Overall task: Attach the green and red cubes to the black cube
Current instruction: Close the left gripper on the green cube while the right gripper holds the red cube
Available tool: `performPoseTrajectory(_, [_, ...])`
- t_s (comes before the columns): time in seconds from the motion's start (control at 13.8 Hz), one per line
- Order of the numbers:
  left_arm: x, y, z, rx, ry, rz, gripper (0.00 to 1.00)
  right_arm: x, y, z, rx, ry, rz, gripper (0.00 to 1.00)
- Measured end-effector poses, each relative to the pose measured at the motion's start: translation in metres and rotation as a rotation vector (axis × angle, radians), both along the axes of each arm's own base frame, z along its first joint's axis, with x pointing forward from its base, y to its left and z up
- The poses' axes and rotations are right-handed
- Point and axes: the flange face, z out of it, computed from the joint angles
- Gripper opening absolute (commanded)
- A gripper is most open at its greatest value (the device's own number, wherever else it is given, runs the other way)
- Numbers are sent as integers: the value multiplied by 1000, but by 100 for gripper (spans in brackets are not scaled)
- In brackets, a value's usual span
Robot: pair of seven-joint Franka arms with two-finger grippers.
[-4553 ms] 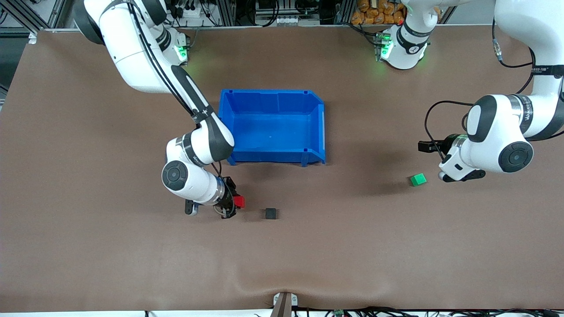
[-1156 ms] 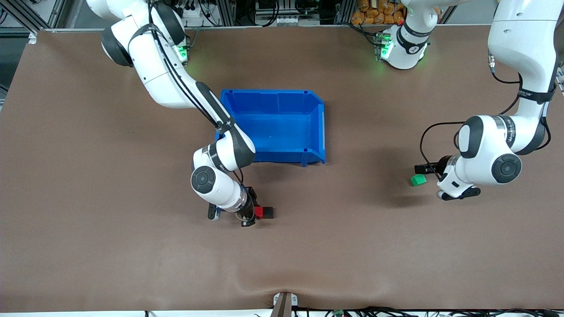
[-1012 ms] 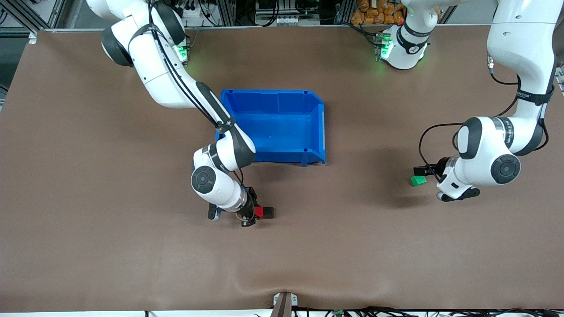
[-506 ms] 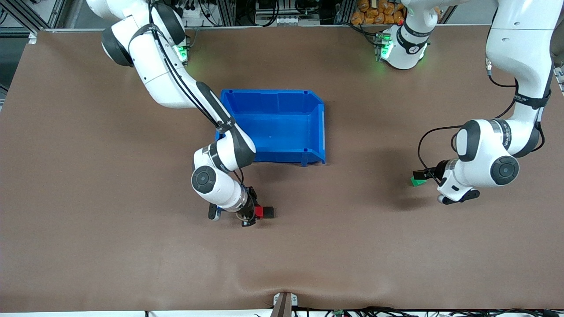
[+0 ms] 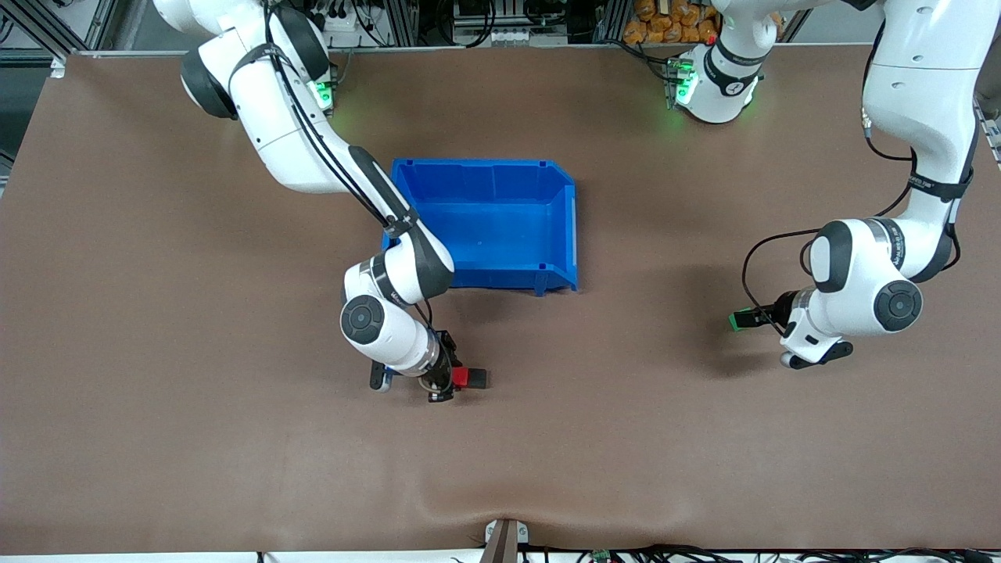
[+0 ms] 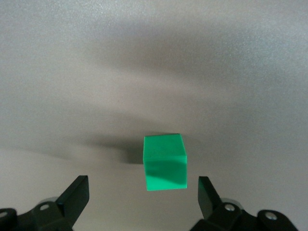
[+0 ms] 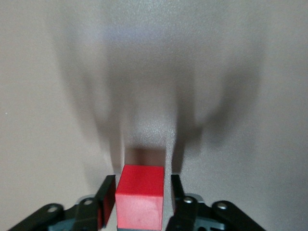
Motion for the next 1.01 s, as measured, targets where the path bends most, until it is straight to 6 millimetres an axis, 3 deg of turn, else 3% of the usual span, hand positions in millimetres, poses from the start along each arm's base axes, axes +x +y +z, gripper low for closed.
performPoseTrajectory(0.22, [3, 0, -3, -2, -4, 2, 100, 1, 0, 1, -1, 0, 0, 75])
performPoseTrajectory(0.43, [7, 0, -8, -10, -4, 11, 100, 2, -1, 4, -3, 1, 2, 100])
performPoseTrajectory(1.01, [15, -1, -15, -19, -5, 46, 85, 5, -4, 13, -19, 21, 12, 100])
